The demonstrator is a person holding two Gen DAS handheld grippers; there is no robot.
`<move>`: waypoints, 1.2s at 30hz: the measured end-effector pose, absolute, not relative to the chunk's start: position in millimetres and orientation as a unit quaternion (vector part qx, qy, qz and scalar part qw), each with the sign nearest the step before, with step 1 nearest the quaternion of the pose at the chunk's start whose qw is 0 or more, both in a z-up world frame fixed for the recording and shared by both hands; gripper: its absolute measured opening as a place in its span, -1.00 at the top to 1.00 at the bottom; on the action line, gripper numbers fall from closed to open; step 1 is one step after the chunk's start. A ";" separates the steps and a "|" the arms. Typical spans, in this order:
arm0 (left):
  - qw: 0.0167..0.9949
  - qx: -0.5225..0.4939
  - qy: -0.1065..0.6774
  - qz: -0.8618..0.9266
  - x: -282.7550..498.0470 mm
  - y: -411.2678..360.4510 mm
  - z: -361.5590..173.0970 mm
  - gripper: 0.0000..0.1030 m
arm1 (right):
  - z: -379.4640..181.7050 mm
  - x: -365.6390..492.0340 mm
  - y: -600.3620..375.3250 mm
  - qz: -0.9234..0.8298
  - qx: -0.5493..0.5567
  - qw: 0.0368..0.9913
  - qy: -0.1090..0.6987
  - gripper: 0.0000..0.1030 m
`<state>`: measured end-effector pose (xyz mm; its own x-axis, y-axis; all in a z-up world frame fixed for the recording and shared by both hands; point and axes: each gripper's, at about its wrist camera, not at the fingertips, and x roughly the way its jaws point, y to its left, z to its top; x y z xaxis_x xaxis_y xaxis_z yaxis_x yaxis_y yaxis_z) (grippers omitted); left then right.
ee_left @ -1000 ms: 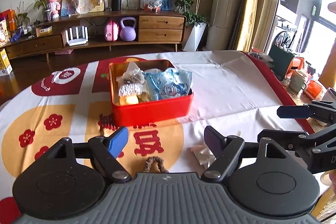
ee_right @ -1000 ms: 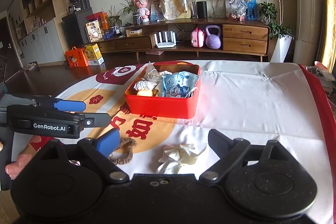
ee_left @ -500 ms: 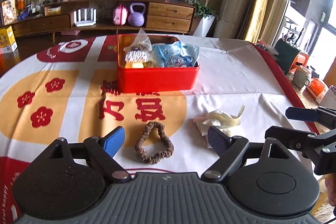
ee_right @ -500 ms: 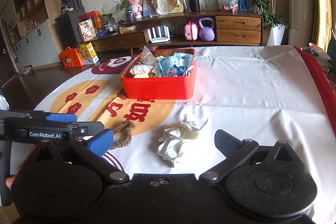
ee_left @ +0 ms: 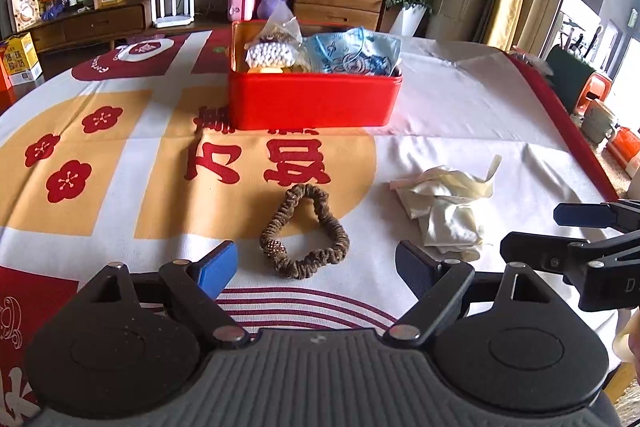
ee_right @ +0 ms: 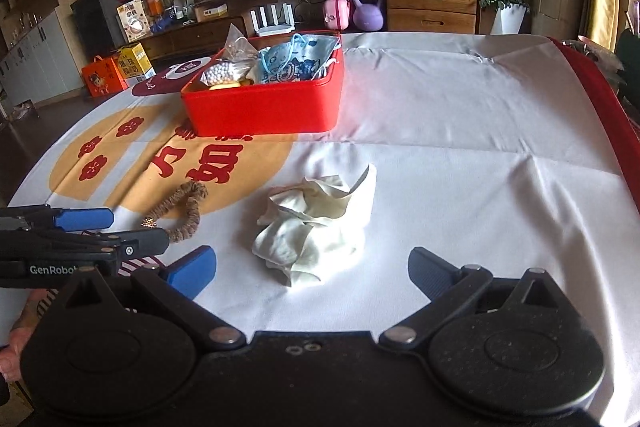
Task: Organize soft objects
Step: 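Grasp the brown scrunchie with the left tool while the right tool grasps the white glove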
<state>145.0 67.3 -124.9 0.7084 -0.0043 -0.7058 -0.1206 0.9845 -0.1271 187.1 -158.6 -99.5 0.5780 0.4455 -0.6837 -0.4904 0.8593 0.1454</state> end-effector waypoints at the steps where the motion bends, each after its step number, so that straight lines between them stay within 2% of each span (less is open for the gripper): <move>1: 0.920 -0.080 0.382 0.035 147.1 68.3 -127.6 -0.68 | -101.6 189.4 -158.1 0.263 -0.031 0.887 0.378 -0.97; 12: 0.919 -0.047 0.390 0.044 167.4 66.4 -152.3 -0.68 | -121.6 215.1 -148.5 0.260 -0.045 0.876 0.404 -0.67; 21: 0.923 -0.026 0.380 0.045 173.8 62.9 -158.6 -0.67 | -130.1 223.5 -135.4 0.266 -0.069 0.871 0.408 -0.33; 23: 0.925 -0.020 0.377 0.046 174.2 61.4 -158.7 -0.59 | -131.3 224.3 -132.1 0.267 -0.075 0.871 0.407 -0.21; 25: 0.926 -0.016 0.374 0.041 174.6 60.0 -158.1 -0.42 | -131.3 224.2 -129.0 0.267 -0.083 0.871 0.403 -0.10; 29: 0.926 -0.015 0.374 0.043 176.1 57.8 -157.3 -0.30 | -130.7 224.0 -125.6 0.268 -0.094 0.873 0.397 0.20; 33: 0.927 -0.010 0.373 0.045 176.0 55.2 -155.6 0.11 | -129.4 221.5 -122.2 0.273 -0.100 0.873 0.393 0.43; 36: 0.926 -0.012 0.374 0.050 176.0 55.7 -154.4 0.32 | -128.4 218.6 -120.3 0.276 -0.104 0.873 0.389 0.57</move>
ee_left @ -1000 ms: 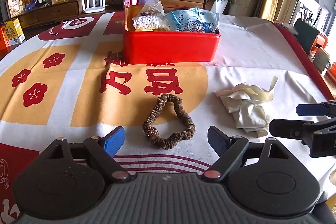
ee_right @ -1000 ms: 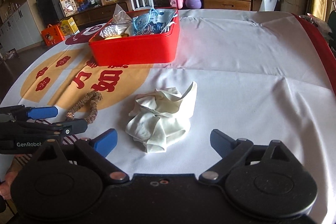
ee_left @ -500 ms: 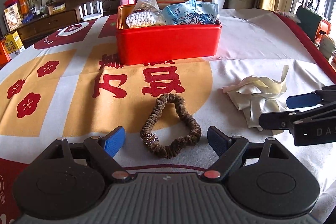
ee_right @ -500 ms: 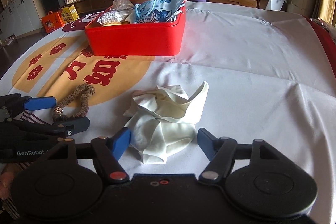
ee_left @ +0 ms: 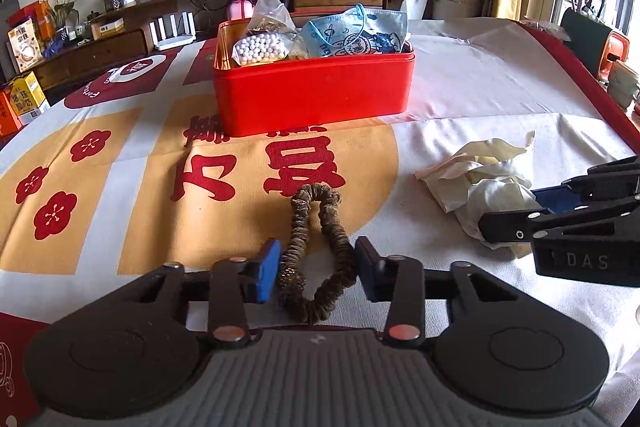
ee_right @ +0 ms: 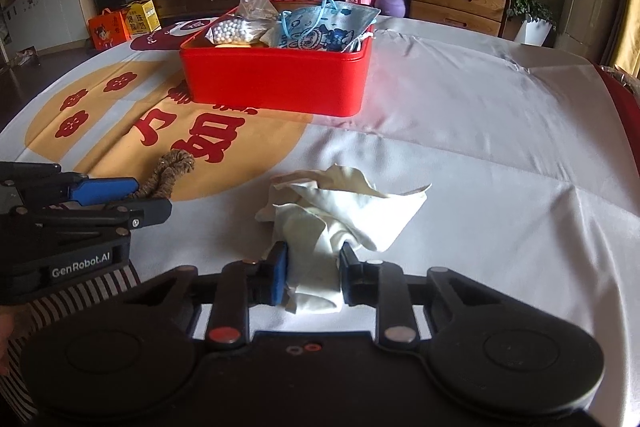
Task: Organize soft objects
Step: 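Grasp the brown scrunchie with the left tool while the right tool grasps the white glove, then lift the scrunchie and white glove and carry them over the red tin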
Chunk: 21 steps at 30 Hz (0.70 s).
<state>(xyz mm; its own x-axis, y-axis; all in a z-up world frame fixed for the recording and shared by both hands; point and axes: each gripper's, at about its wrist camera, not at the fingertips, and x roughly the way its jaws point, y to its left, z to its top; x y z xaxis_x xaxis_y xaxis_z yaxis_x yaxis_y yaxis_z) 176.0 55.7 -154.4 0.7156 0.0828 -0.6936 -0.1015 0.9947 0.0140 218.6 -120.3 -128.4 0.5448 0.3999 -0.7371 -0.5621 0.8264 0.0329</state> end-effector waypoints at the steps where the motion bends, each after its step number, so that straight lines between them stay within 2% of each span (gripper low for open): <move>1: 0.926 -0.012 0.374 0.052 176.1 56.1 -154.0 0.38 | -128.0 217.7 -119.6 0.275 -0.107 0.873 0.387 0.62; 6: 0.925 -0.020 0.375 0.054 174.9 60.5 -152.2 0.60 | -124.1 213.3 -120.9 0.276 -0.105 0.876 0.381 0.72; 21: 0.925 -0.047 0.373 0.058 161.5 63.5 -135.2 0.67 | -95.4 192.6 -136.2 0.285 -0.067 0.887 0.357 0.76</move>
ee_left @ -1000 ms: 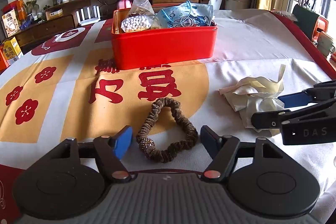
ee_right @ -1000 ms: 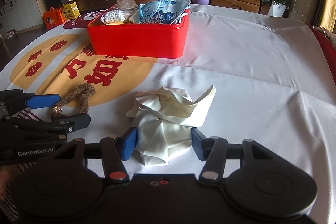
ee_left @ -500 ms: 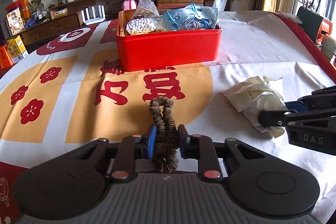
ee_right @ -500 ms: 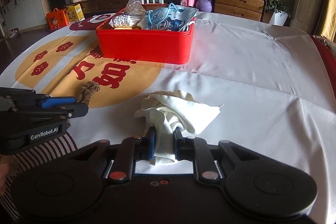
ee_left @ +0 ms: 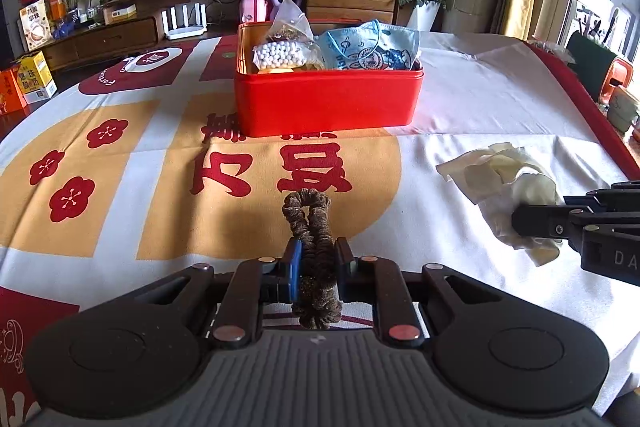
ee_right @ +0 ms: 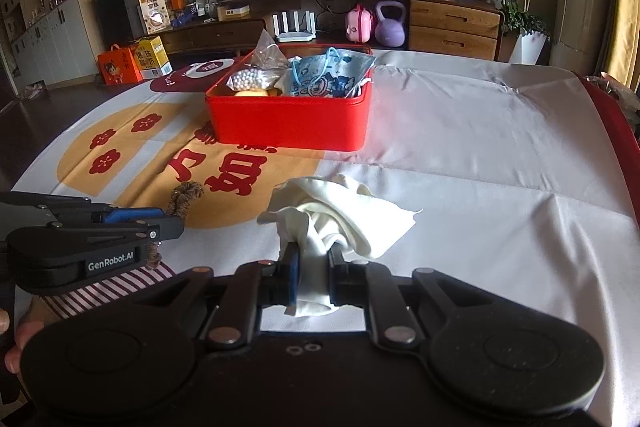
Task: Organize soft objects
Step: 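Lift the scrunchie and white glove and carry them over the red tin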
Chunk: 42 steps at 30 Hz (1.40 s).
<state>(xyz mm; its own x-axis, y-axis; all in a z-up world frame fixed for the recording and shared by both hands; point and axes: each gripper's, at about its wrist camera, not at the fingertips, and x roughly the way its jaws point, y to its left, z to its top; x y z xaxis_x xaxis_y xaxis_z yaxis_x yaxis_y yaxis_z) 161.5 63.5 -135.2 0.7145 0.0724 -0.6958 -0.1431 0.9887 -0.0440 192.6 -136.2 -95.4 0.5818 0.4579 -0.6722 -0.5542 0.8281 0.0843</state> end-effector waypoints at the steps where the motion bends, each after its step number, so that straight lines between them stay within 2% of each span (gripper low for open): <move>1: 0.925 -0.047 0.372 0.058 159.8 63.2 -132.5 0.67 | -92.7 190.6 -136.4 0.288 -0.066 0.887 0.356 0.76; 21: 0.938 -0.066 0.338 0.041 136.3 62.0 -64.2 0.67 | -28.9 153.1 -135.6 0.317 -0.073 0.891 0.317 0.76; 42: 0.952 -0.050 0.303 0.009 173.7 72.4 -4.7 0.67 | 27.9 193.9 -113.1 0.345 -0.072 0.888 0.294 0.76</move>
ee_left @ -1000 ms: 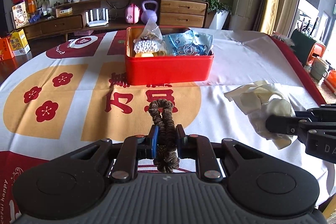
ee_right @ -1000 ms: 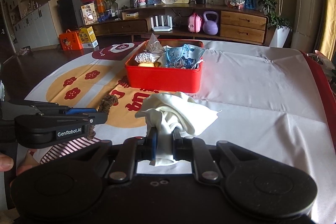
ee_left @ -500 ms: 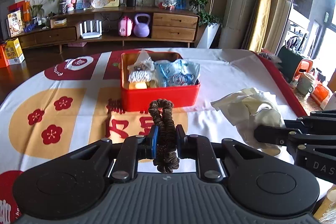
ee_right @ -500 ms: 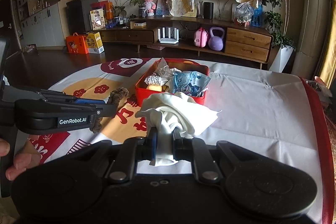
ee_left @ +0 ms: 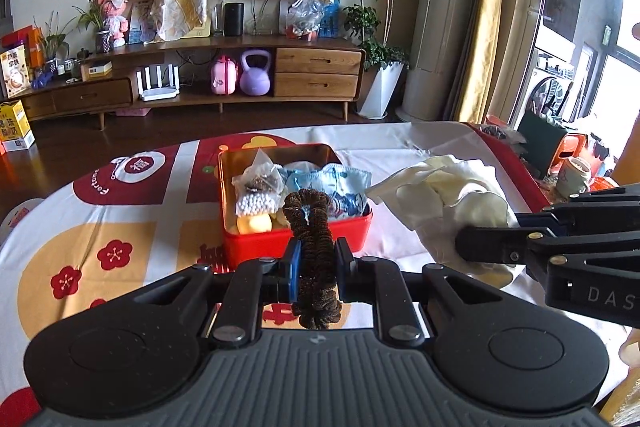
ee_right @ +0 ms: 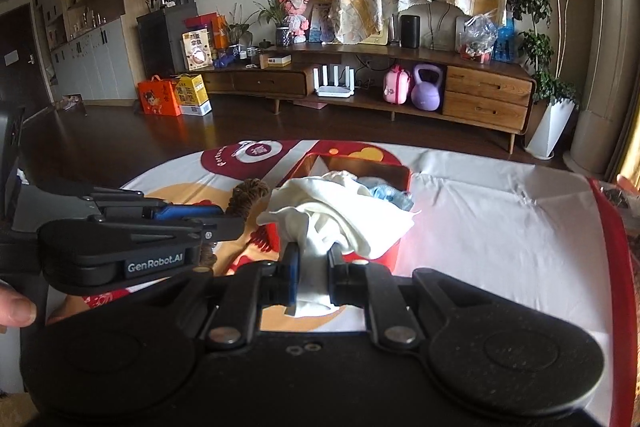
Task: Organize soft objects
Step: 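Lift the scrunchie and white glove and carry them over the red tin, then lower the scrunchie and white glove into the red tin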
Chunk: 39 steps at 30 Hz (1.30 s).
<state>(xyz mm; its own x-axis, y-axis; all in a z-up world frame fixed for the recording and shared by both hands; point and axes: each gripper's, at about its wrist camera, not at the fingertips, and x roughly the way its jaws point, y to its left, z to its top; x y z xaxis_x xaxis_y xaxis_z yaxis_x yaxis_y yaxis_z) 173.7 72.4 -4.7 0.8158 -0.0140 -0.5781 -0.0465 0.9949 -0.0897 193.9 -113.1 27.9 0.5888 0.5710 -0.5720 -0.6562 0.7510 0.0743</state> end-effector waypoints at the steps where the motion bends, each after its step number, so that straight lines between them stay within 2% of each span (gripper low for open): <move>1: 0.952 -0.050 0.302 0.009 177.0 73.8 -3.1 0.67 | 29.1 196.5 -111.4 0.344 -0.074 0.889 0.292 0.76; 9: 0.952 -0.045 0.302 0.008 209.3 84.3 4.4 0.67 | 35.5 229.0 -100.0 0.332 -0.078 0.895 0.287 0.76; 18: 0.945 -0.041 0.325 0.005 248.2 88.9 -12.2 0.67 | 28.4 273.7 -79.7 0.319 -0.088 0.899 0.285 0.76; 39: 0.929 -0.063 0.364 0.014 322.6 108.9 -66.3 0.67 | -27.8 376.5 -32.4 0.318 -0.060 0.884 0.337 0.75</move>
<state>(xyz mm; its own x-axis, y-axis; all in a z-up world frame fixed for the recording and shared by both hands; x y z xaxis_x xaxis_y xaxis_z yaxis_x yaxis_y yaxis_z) 322.6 108.9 -66.3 0.7349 -0.0190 -0.6779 -0.0728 0.9916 -0.1067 376.5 -32.4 -27.8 0.5714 0.5215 -0.6337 -0.6025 0.7908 0.1075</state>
